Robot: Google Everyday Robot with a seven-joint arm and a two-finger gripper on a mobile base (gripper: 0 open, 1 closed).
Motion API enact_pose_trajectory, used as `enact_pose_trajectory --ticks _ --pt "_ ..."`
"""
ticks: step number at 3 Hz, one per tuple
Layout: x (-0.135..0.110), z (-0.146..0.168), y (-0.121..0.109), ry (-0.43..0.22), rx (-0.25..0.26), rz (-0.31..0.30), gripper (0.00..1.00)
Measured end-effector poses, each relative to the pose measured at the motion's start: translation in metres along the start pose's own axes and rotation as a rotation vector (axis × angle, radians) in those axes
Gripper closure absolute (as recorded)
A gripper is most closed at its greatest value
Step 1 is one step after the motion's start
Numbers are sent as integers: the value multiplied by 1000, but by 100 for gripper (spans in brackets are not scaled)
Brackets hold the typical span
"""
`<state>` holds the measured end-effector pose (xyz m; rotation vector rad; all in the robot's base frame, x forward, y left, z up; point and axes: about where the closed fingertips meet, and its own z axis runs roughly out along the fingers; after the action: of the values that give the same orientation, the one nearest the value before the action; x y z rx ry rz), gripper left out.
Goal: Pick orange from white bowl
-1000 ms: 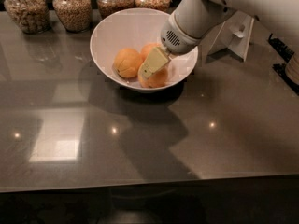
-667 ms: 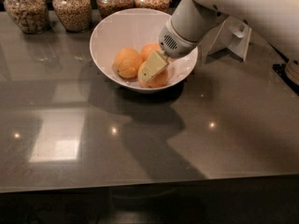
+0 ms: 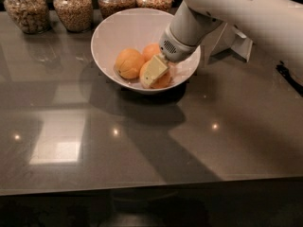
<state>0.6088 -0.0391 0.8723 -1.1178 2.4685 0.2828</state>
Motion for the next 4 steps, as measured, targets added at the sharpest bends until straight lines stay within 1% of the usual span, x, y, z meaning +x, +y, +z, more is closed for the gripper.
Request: enact_pose_trajectory --ticks 1,2,3,4 --pt "1 12 -3 11 3 10 28" --pt "2 24 -4 24 1 14 36" --pt "2 24 -4 24 1 14 55" --pt "-4 9 -4 -17 -1 -8 78"
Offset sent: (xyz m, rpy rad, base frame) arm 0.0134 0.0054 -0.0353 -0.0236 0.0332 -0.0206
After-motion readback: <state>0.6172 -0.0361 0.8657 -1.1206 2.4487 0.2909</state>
